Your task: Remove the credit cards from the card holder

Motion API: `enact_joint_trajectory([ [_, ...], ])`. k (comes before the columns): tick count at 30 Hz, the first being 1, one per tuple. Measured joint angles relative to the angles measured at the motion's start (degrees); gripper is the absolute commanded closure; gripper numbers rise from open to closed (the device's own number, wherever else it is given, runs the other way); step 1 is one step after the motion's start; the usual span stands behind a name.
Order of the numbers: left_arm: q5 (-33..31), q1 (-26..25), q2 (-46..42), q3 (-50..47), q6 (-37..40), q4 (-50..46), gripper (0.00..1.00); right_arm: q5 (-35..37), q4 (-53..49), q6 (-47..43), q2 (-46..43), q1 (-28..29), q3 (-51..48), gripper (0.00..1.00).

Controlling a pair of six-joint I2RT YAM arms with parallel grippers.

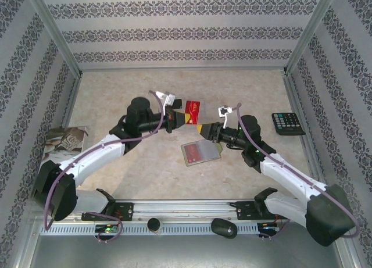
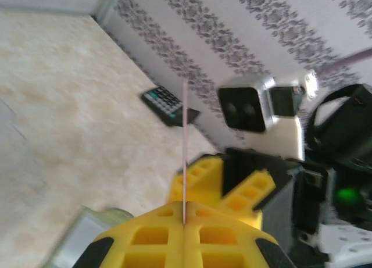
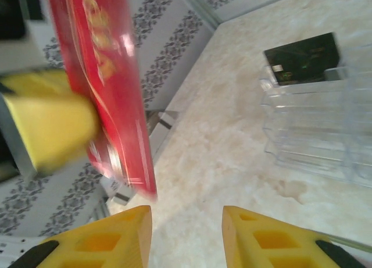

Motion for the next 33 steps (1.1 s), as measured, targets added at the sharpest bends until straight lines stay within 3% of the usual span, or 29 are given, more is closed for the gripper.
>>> enact_joint_trajectory([
  [7, -10.9, -0.2, 6.1, 17.5, 27.6, -22.4, 1.0, 4.0, -5.9, -3.0, -4.3, -1.0, -1.3, 0.67],
  [15, -17.5, -0.2, 27.0, 44.2, 54.1, -47.8, 1.0, 6.0, -9.9, -3.3, -6.5, -4.2, -5.1, 0.7],
  [22, -21.0, -0.3, 39.8, 59.6, 64.8, -61.2, 1.0, 7.0, -12.3, -2.3, -10.1, -8.3, -8.0, 0.69],
  [33, -25.7, -1.2, 50.6, 75.8, 72.6, -72.0, 1.0, 6.9, -14.0, -2.1, -10.0, -10.9, -9.1, 0.69],
])
